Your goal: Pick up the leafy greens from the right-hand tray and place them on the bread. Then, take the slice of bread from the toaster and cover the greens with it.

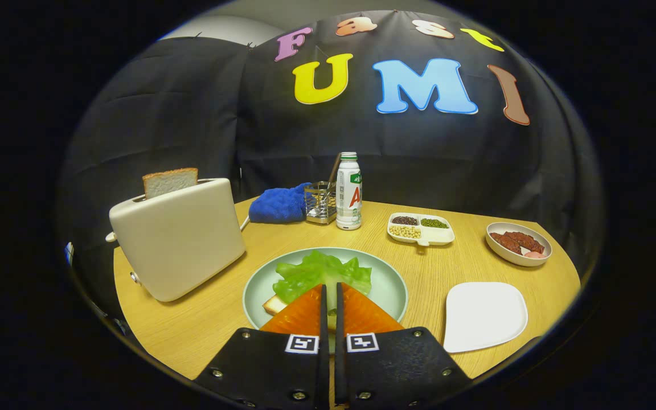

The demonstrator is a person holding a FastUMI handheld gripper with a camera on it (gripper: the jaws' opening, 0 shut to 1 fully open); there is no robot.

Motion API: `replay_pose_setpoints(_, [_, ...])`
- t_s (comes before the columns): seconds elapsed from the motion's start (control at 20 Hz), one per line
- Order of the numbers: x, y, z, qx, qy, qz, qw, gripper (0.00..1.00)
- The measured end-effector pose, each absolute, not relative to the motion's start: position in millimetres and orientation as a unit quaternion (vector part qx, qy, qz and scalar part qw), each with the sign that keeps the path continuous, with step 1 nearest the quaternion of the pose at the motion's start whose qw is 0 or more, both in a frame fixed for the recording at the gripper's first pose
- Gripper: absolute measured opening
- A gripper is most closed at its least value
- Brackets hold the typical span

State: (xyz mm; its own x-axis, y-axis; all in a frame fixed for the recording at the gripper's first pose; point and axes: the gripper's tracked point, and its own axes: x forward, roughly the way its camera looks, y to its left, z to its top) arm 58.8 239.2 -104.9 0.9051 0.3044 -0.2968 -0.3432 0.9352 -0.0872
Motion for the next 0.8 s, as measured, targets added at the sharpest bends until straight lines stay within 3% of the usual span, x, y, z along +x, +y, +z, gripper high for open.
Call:
replay_pose_setpoints(0.15, [56.7,233.3,-102.9,-0.08,0.136,0.152,0.976,0.12])
replay_pose_setpoints(0.3, [56.9,227.5,-98.6,-0.07,0.129,0.135,0.98,0.28])
replay_pose_setpoints(0.35, [54.3,221.8,-93.7,-0.068,0.126,0.123,0.982,0.29])
replay_pose_setpoints(0.4, [54.0,217.2,-89.6,-0.066,0.117,0.11,0.985,0.42])
replay_pose_setpoints(0.5, [54.6,208.0,-81.5,-0.06,0.097,0.084,0.99,0.56])
replay_pose_setpoints(0.8, [41.6,215.3,-47.5,-0.01,0.048,0.03,0.998,0.56])
